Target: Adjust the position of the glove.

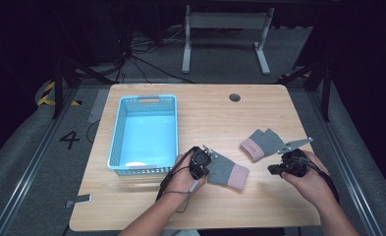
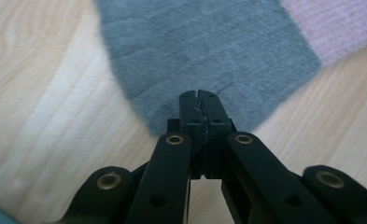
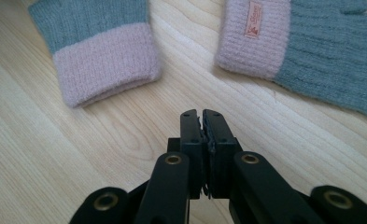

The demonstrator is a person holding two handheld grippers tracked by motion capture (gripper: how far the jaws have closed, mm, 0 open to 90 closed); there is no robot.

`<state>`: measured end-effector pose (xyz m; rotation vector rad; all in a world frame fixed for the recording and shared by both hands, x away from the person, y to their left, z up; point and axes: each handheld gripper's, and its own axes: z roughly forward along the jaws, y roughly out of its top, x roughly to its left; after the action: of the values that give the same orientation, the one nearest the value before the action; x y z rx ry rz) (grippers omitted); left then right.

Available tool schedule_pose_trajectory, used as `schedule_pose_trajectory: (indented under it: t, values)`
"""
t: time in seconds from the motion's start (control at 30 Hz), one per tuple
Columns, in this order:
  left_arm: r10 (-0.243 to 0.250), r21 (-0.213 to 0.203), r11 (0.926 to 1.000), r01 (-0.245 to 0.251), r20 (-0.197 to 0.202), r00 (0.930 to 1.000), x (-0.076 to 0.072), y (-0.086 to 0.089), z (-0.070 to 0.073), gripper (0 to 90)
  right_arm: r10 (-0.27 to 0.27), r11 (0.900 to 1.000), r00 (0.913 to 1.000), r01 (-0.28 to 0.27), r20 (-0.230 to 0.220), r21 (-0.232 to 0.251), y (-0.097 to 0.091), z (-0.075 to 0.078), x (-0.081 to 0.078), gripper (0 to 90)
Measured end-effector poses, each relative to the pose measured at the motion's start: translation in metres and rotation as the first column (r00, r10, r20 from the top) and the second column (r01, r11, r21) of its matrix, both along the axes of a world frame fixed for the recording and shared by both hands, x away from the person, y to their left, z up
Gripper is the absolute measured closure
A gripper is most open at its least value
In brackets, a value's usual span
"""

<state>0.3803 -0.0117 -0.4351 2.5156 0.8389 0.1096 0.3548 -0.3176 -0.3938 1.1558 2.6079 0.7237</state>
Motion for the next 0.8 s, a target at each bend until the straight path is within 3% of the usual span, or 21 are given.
schedule_pose_trajectory:
  t: [0.3, 0.5, 0.8]
  values:
    - [-0.038, 0.028, 0.9989, 0.039, -0.032, 0.9988, -0.004, -0.007, -0.002, 90.0, -0.001, 1.0, 1.0, 0.001, 0.001, 0.002, -0.001, 0.0, -0.001, 87.2]
    - [-0.054, 0.02, 0.9983, 0.055, -0.054, 0.997, -0.007, -0.01, -0.001, 90.0, -0.004, 1.0, 1.0, 0.004, -0.001, 0.004, -0.001, 0.0, -0.001, 86.6]
    - [-0.123, 0.018, 0.992, 0.125, -0.085, 0.9888, -0.019, -0.022, 0.001, 90.0, -0.005, 1.0, 0.9999, 0.005, -0.009, 0.007, -0.002, -0.001, 0.0, 86.0]
